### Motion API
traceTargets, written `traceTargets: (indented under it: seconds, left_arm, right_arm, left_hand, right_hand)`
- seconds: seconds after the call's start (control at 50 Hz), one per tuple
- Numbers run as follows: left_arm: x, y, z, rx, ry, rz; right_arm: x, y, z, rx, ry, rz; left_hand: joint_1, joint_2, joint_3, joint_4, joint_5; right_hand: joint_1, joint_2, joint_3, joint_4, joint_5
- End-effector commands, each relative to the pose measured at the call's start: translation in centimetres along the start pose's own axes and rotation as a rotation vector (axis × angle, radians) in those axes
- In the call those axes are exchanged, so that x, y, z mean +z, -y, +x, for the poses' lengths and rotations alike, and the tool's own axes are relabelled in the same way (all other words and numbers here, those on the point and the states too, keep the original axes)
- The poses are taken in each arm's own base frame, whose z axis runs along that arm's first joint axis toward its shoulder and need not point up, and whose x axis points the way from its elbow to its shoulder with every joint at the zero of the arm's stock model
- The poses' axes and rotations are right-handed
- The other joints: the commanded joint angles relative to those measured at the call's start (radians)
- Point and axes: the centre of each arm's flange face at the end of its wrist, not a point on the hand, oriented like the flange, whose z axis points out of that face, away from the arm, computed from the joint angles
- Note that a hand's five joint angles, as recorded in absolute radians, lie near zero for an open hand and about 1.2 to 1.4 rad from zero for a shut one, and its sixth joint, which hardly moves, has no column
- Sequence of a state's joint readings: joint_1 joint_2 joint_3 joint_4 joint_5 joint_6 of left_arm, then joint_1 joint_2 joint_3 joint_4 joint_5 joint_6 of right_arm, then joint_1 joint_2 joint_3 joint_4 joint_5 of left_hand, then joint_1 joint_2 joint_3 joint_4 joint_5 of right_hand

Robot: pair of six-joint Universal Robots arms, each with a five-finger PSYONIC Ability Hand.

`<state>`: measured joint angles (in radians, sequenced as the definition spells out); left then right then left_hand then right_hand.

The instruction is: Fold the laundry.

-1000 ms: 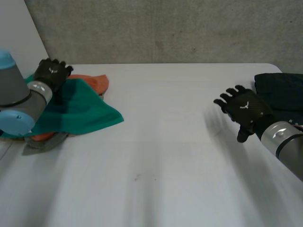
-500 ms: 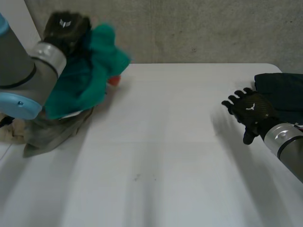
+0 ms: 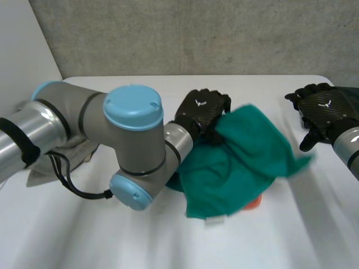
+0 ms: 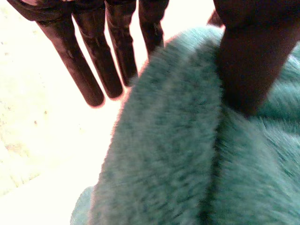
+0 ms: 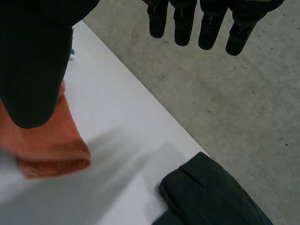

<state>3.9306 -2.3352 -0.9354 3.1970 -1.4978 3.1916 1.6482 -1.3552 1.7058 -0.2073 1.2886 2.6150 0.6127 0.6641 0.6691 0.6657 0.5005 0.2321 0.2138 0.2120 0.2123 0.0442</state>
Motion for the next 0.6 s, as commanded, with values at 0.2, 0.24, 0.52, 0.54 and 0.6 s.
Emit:
traceTargets:
  seconds: [0.2,0.24,0.52,0.54,0.6]
  left_arm:
    - [-5.9,6.8,-4.2,0.002,0.134,0.035]
    - [-6.6,6.7,-4.6,0.000,0.146,0.022]
    - [-10.5,3.3,-7.9,-0.018,0.252,-0.047]
    - [-10.6,3.0,-8.1,-0.020,0.259,-0.049]
    - [-10.9,2.4,-9.1,-0.023,0.288,-0.052]
  right_arm:
    - [-1.9,1.6,0.4,0.149,0.104,-0.141]
    - [-2.3,2.0,0.1,0.194,0.147,-0.168]
    - [-1.2,4.4,-5.5,0.346,0.389,-0.076]
    - [-0.9,4.6,-6.3,0.333,0.399,-0.056]
    - [-0.5,5.3,-7.4,0.314,0.408,-0.026]
  left_hand:
    - [-0.200,-0.251,-0.256,-0.253,-0.262]
    - [-0.202,-0.254,-0.259,-0.255,-0.265]
    - [-0.223,-0.274,-0.279,-0.276,-0.285]
    - [-0.223,-0.274,-0.279,-0.276,-0.285]
    - [-0.223,-0.274,-0.280,-0.276,-0.285]
  right_hand:
    - [-0.058,-0.039,-0.037,-0.038,-0.044]
    - [-0.058,-0.039,-0.037,-0.038,-0.044]
    - [-0.058,-0.039,-0.037,-0.038,-0.044]
    - [0.069,0.087,0.089,0.088,0.082]
    - [0.509,0.527,0.529,0.529,0.522]
